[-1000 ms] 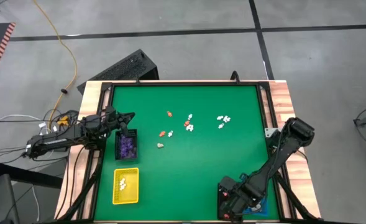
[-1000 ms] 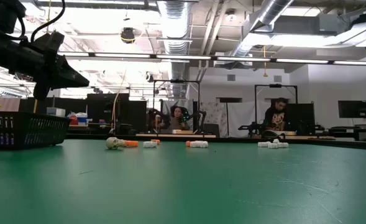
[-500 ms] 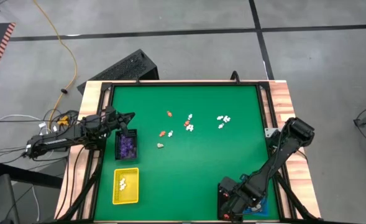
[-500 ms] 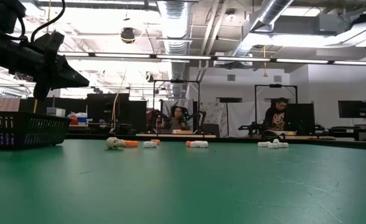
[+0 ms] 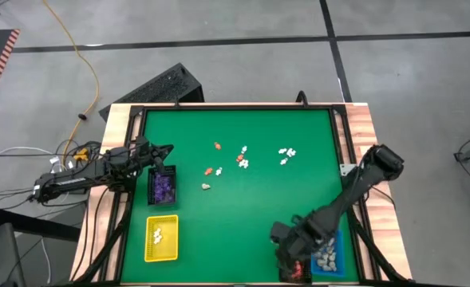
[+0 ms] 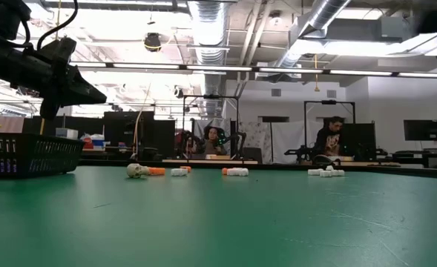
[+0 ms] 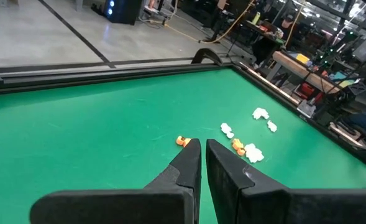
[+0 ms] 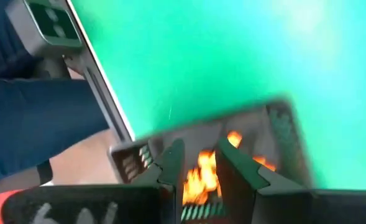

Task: Sort Halloween decoration
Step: Put the orange skeleton toy into the bottom black basket

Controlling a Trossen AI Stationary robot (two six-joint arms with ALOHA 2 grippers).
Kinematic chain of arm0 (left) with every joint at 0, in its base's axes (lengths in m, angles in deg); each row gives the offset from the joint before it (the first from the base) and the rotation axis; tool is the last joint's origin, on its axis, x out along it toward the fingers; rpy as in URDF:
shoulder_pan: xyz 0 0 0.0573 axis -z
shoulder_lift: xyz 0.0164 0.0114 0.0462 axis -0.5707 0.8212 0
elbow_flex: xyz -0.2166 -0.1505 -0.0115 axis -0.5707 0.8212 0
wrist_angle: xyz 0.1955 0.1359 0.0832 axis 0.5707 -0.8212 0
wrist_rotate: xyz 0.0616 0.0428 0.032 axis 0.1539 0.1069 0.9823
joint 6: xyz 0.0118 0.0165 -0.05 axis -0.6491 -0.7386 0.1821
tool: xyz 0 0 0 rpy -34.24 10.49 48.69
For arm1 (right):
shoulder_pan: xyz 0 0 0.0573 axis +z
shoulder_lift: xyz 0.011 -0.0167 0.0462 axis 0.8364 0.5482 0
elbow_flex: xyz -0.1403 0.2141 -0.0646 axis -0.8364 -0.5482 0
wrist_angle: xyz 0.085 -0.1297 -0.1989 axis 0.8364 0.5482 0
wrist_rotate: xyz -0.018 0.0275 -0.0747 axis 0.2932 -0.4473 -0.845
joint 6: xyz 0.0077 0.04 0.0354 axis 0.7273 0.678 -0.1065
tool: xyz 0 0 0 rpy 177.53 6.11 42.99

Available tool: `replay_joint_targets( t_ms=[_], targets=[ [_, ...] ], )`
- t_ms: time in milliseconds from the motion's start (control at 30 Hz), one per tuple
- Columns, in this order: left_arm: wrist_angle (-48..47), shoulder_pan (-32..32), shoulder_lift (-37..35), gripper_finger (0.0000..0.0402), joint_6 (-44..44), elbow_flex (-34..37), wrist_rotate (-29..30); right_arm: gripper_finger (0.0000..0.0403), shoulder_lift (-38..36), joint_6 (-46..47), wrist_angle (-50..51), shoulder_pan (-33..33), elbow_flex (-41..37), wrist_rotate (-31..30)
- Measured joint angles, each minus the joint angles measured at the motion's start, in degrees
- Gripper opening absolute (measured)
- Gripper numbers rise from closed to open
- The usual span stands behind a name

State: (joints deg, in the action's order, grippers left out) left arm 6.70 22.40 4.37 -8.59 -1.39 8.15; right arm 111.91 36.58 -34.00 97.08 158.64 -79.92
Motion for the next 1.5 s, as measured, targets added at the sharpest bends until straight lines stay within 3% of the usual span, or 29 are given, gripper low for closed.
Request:
replay_joint_targets(
  t_ms=[533,900,1100,1333,1500],
  targets=[
    [0.0,0.0,0.0,0.0014,0.1,0.0,0.0,0.0103,-1.5,-50.5,-0.8,-28.1,2.9,-0.1],
    [0.0,0.0,0.0,0.0014,1.3,0.0,0.0,0.0103,-0.5,-78.5,-11.7,-45.6,2.9,-0.2],
    [0.0,0.0,0.0,0.0014,1.5,0.0,-0.1,0.0103,1.7,-85.3,-17.0,-51.2,3.0,-0.1],
    [0.0,0.0,0.0,0.0014,2.0,0.0,0.1,0.0103,7.6,-79.6,-19.4,-54.5,2.9,0.0],
    [0.0,0.0,0.3,0.0014,1.8,0.0,0.7,0.0103,10.3,-87.6,-16.5,-53.7,2.9,-0.3]
  ],
)
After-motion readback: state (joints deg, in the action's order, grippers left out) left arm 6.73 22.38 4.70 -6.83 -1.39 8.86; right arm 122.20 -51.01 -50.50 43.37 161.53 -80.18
